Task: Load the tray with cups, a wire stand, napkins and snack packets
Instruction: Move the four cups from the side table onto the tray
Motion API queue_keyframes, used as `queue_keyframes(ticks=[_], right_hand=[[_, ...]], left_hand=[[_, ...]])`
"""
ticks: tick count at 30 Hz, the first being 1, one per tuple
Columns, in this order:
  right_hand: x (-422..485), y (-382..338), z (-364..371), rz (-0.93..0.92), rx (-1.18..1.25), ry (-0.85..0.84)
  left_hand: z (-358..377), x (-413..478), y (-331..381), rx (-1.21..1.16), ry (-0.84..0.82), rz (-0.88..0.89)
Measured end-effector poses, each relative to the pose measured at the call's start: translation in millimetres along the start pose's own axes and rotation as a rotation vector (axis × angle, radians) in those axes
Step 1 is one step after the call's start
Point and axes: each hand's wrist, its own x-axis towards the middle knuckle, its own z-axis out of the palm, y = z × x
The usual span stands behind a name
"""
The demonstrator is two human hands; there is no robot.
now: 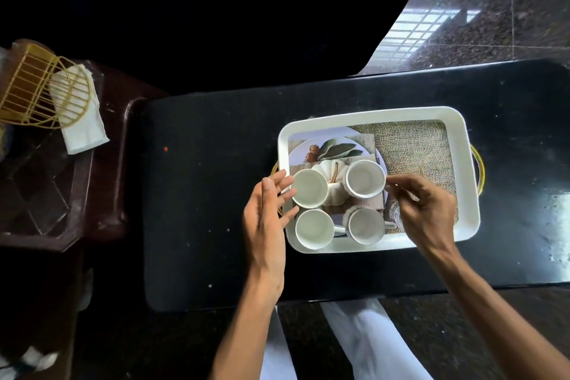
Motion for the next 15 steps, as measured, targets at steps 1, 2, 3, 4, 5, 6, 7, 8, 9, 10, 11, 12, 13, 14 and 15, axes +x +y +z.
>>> queue_keyframes(ticks=[1,2,3,4,5,6,7,8,9,10,11,12,13,14,15], right_hand=[[-0.4,2.4,0.8,0.001,0.002,-0.006],[-1.0,3.4,1.7,0.012,0.007,-0.014],[-1.9,4.0,2.1,0.015,0.009,-0.015],[-3.1,4.0,1.8,0.025,0.004,-0.017],[-3.1,6.9,2.0,0.027,0.000,-0.013],[-3.2,7.4,2.3,0.040,-0.011,-0.008],[-3.6,8.9,2.9,0.038,-0.022,-0.006],[-4.2,7.1,2.6,0.048,-0.026,-0.006],[-4.5,9.2,3.9,0.056,-0.021,0.000],[-5.1,6.7,3.4,0.076,-0.018,-0.010],[-5.6,9.8,3.5,0.069,-0.014,-0.010],[-6.3,6.7,2.2,0.083,-0.017,-0.030],[-6.5,9.1,3.2,0.090,-0.025,-0.040],[-6.9,3.5,3.8,0.110,-0.015,-0.065],[-8.6,7.3,6.8,0.109,0.000,-0.079]], left_hand=[[0.1,-0.5,-1.1,0.004,0.004,-0.002],[-0.2,-0.8,-2.0,0.011,0.005,-0.004],[-0.7,-1.1,-3.4,0.023,0.005,-0.003],[-1.3,-2.1,-4.1,0.026,0.005,-0.005],[-2.0,-2.5,-5.4,0.030,0.012,-0.005],[-3.2,-3.4,-5.6,0.026,0.015,-0.005],[-4.5,-4.1,-6.1,0.029,0.018,-0.001],[-6.3,-4.9,-6.0,0.029,0.023,0.003],[-8.5,-4.9,-7.3,0.034,0.037,0.009],[-9.7,-5.9,-7.4,0.031,0.045,0.011],[-11.6,-6.5,-7.9,0.032,0.048,0.007],[-13.6,-7.1,-6.6,0.036,0.056,-0.004],[-16.6,-5.7,-8.4,0.050,0.067,-0.006],[-18.8,-6.3,-7.1,0.049,0.078,-0.009],[-21.2,-6.4,-6.4,0.061,0.088,-0.007]])
